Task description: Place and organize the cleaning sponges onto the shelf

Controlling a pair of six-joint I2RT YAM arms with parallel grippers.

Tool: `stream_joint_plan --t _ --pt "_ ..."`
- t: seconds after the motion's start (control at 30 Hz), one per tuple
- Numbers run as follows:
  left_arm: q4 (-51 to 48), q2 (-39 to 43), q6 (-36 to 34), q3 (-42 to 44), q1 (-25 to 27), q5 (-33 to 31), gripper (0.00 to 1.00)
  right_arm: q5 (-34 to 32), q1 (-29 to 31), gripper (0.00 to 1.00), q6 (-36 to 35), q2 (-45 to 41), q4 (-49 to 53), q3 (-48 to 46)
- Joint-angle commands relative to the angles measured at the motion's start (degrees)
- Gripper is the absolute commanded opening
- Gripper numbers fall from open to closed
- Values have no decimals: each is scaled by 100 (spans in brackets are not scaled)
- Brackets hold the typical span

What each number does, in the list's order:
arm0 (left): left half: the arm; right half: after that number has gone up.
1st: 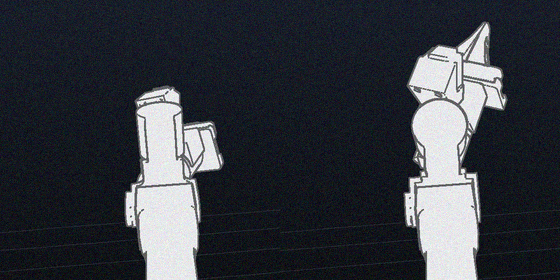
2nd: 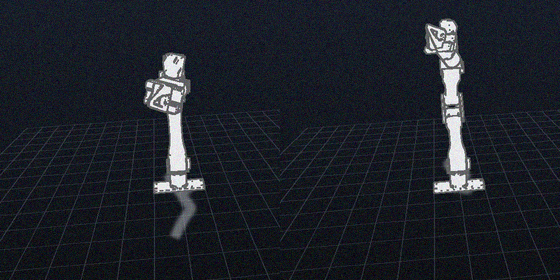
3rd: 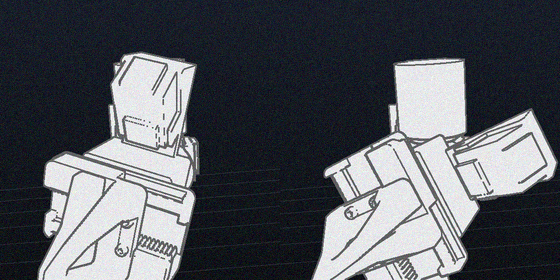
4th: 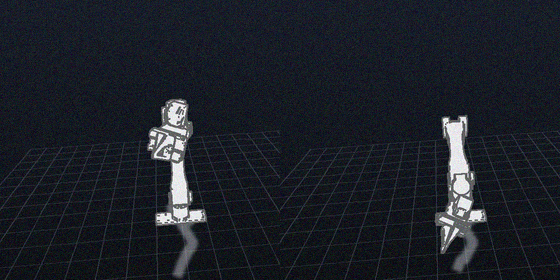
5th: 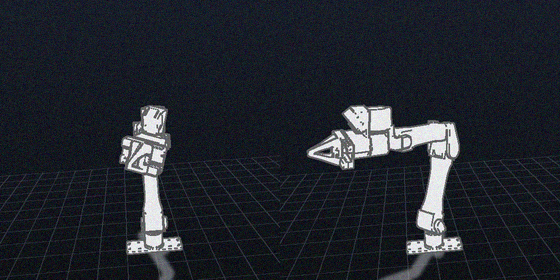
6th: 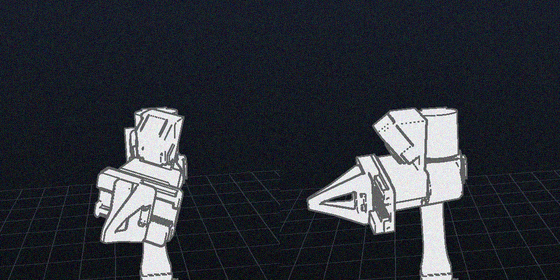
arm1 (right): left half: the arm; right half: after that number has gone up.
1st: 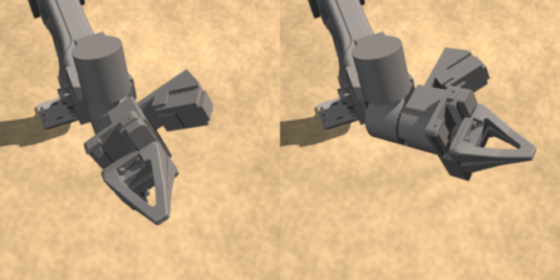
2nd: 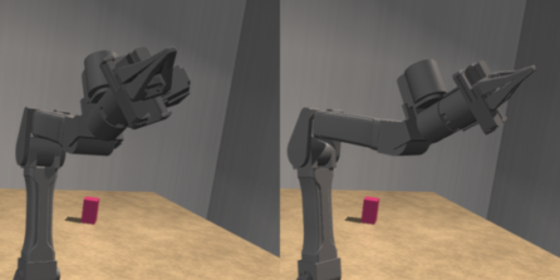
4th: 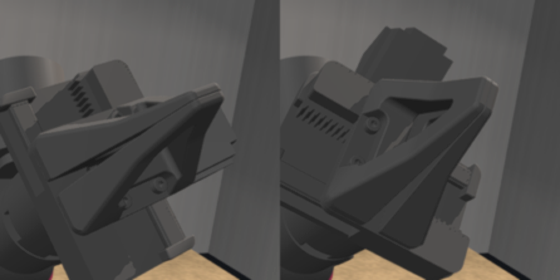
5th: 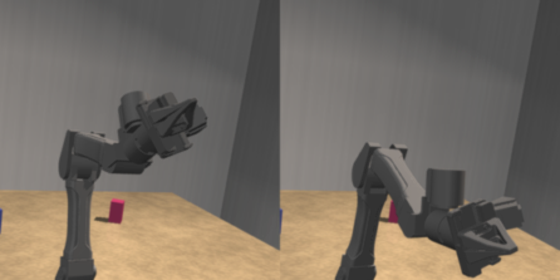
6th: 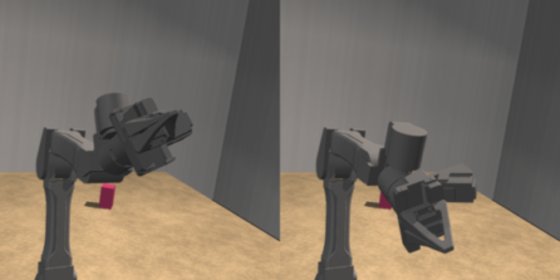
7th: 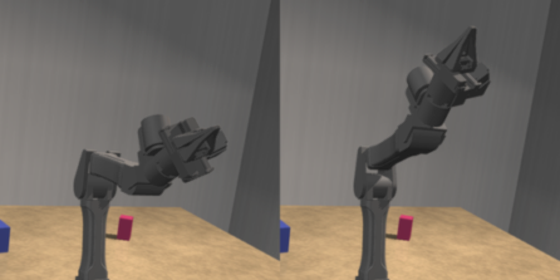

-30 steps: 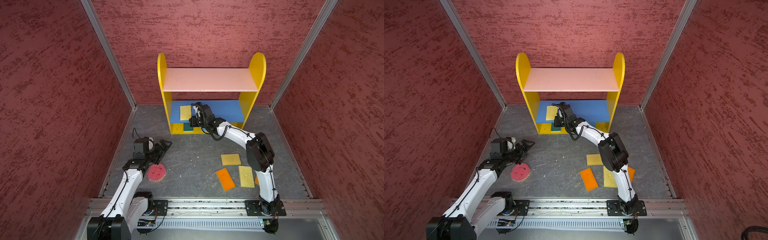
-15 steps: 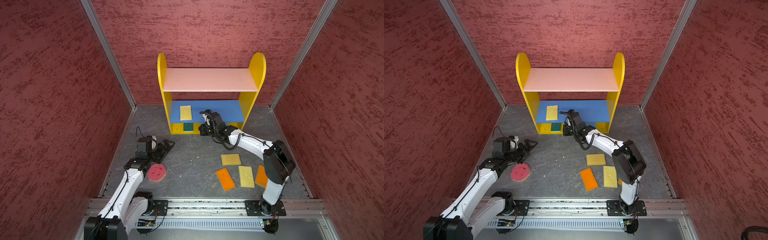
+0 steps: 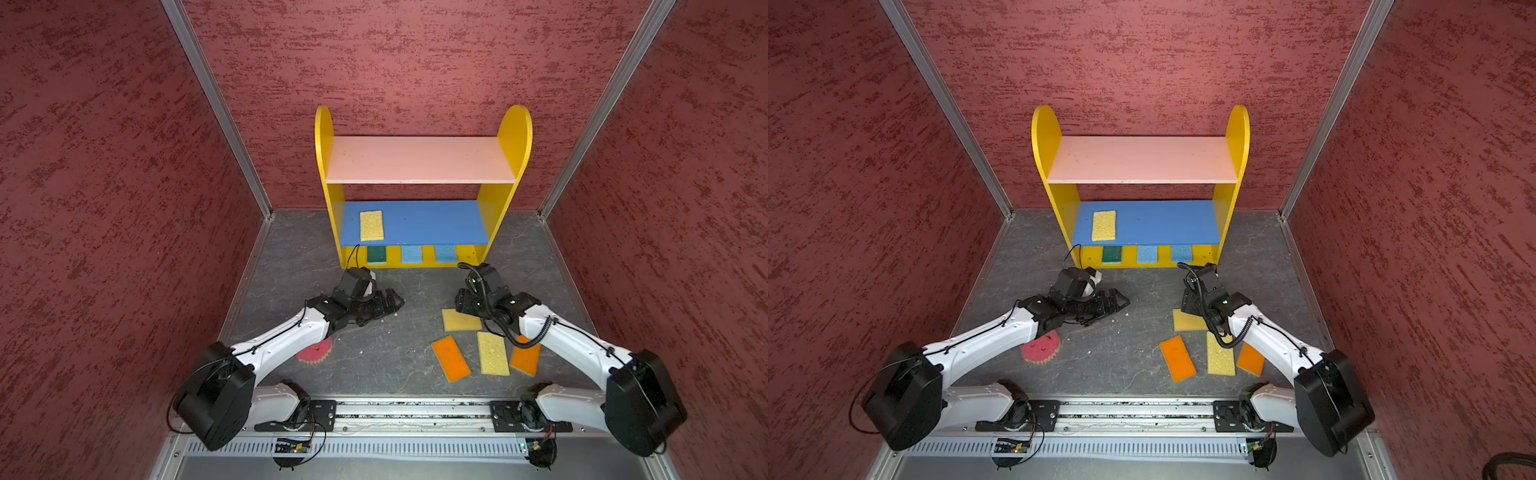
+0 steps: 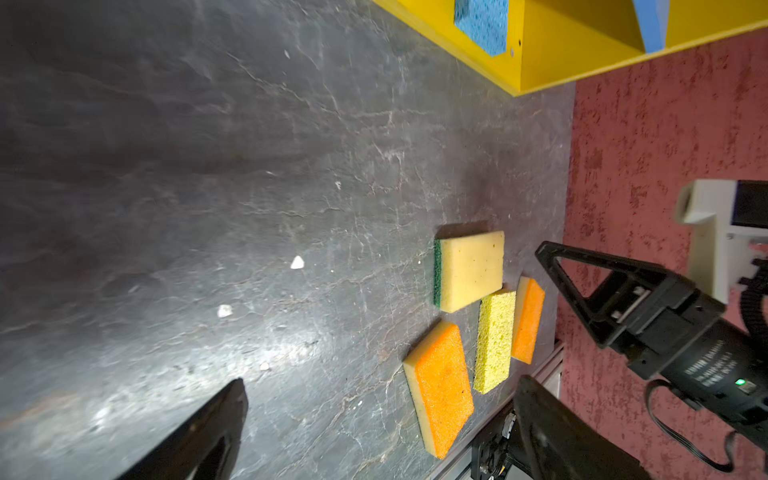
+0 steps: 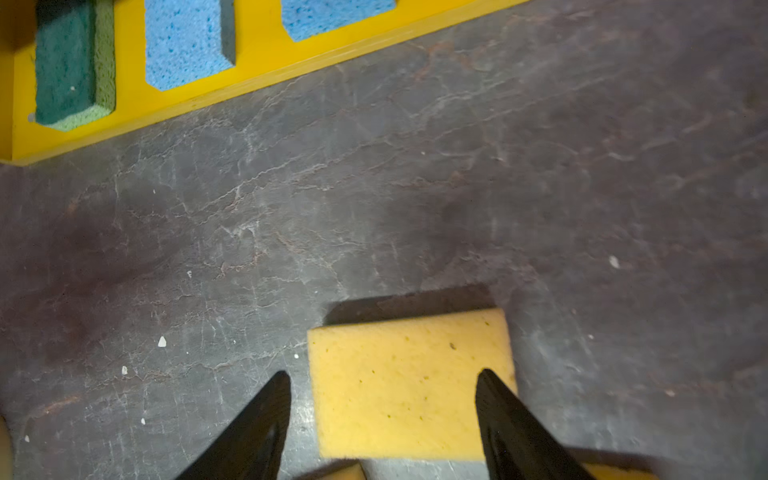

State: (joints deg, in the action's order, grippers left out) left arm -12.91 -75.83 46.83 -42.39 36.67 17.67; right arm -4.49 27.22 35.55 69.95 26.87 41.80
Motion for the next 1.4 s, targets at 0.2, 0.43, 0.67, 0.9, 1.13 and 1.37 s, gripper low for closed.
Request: stream_joint_plan --t 0.2,0.43,0.67,0.9,1.13,1.37 --pt "541 -817 277 -430 789 -338 100 838 -404 72 448 451 -588 -473" --pt "528 -473 411 -117 747 -496 100 1404 -344 68 643 1301 -1595 -263" --pt "65 25 488 71 492 -826 100 1102 793 68 89 2575 -1738 994" --pt "-767 1320 693 561 -72 -1264 100 1328 1624 69 -110 3689 -1903 1924" --pt "-1744 2974 673 984 -941 -1416 100 1094 1690 71 -476 3490 -1693 2320" --pt "-1610 3053 641 1289 -1388 -1036 100 660 1664 73 -691 2613 -1198 2058"
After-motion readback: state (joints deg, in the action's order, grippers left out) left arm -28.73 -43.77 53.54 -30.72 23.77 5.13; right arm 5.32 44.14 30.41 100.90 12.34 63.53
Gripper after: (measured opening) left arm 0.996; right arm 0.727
